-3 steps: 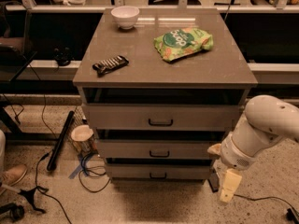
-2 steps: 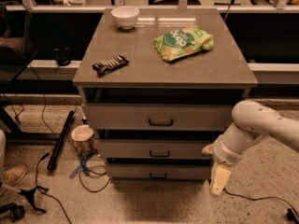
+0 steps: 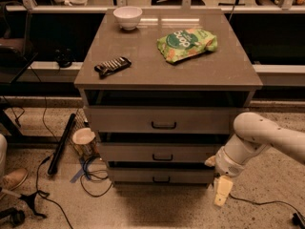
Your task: Open bottom drawer
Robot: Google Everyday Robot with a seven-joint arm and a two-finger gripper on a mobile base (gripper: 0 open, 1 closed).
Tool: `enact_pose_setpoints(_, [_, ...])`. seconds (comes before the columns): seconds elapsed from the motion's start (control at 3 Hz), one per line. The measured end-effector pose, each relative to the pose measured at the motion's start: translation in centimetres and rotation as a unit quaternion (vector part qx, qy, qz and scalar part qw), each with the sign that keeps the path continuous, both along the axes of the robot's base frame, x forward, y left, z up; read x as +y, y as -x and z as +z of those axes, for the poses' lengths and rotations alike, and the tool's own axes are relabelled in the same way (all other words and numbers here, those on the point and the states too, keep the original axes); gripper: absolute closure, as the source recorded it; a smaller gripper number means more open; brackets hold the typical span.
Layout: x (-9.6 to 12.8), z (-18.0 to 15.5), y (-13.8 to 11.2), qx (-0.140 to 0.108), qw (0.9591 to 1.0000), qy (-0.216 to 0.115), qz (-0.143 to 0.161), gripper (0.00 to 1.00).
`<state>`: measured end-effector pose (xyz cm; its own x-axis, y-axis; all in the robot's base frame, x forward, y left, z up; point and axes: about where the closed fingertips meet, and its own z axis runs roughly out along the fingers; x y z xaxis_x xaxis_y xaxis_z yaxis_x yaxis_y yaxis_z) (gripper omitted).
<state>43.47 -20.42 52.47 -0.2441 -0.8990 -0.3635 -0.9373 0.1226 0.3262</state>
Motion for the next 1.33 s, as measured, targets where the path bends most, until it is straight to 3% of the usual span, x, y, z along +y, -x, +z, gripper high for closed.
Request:
enact_pose_setpoints(0.33, [0.3, -3.3, -0.2, -0.005, 0.9999, 0.01, 0.009, 0.0])
enact_pose_setpoints(0.67, [0.9, -8.1, -0.5, -0.028, 0.9991, 0.013, 0.03, 0.0])
enact_pose_setpoints(1.0, [1.2, -13.0, -1.2, -0.067, 0.9974, 0.01, 0.026, 0.0])
enact_pose_setpoints(1.33, [2.7, -18.7, -2.0, -0.085, 0.9963, -0.003, 0.013, 0.0])
